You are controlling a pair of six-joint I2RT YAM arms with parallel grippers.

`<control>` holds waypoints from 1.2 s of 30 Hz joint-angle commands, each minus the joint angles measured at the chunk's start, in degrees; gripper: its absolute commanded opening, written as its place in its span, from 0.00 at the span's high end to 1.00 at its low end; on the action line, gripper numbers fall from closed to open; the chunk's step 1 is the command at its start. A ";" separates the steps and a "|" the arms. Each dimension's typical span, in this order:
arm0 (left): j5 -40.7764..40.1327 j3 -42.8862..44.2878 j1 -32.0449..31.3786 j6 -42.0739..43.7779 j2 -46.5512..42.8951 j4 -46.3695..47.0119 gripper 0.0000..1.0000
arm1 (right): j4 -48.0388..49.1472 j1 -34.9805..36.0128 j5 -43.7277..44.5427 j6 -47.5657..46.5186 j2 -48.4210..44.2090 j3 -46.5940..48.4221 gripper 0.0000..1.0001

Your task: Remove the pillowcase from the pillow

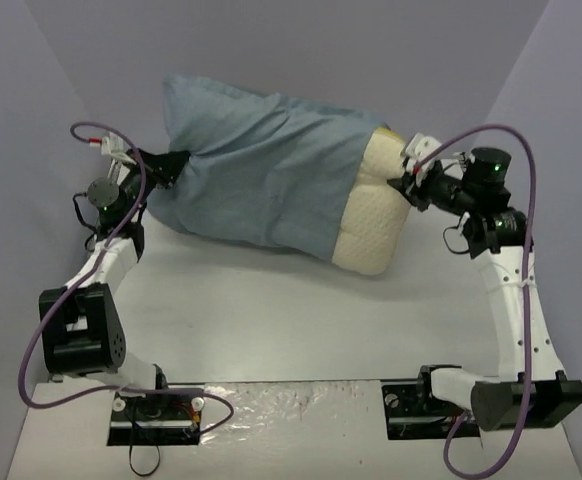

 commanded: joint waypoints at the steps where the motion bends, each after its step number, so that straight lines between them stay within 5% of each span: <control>1: -4.28 -9.68 0.32 -5.78 -4.28 15.70 0.98 | 0.45 0.89 1.85 -17.02 -1.79 -11.43 1.00; 5: -9.37 -22.87 -1.09 -8.07 -2.45 23.80 0.98 | 1.76 8.07 14.45 -27.84 -9.79 -29.33 1.00; 11: -11.67 -31.76 -2.15 -9.39 4.31 31.19 0.98 | 1.60 14.69 26.72 -34.38 -17.71 -39.58 1.00; 17: -10.70 -31.60 -2.06 -10.62 3.02 31.38 0.72 | 0.45 16.10 26.99 -34.03 -18.33 -37.48 1.00; 18: -10.61 -31.16 -1.97 -10.53 1.97 28.59 0.64 | 0.62 16.19 26.90 -33.86 -18.24 -37.04 1.00; 19: -10.61 -30.64 -1.80 -9.57 -1.00 26.21 0.45 | 0.80 16.36 27.16 -33.60 -18.33 -36.16 1.00; 23: -11.49 -24.06 -2.23 0.34 -11.82 3.66 0.21 | 2.03 16.45 29.18 -33.51 -17.89 -33.52 1.00; 26: -17.71 -12.47 -4.51 18.23 -17.64 -31.08 0.05 | 2.03 16.54 29.80 -33.59 -17.36 -30.45 1.00; 32: -16.77 12.24 -4.43 26.02 -4.57 -63.23 0.03 | 1.60 16.63 29.89 -33.51 -15.17 -22.38 1.00; 36: -14.04 18.84 -5.22 27.17 5.89 -69.70 0.05 | -0.07 16.72 29.19 -33.51 -13.67 -17.18 1.00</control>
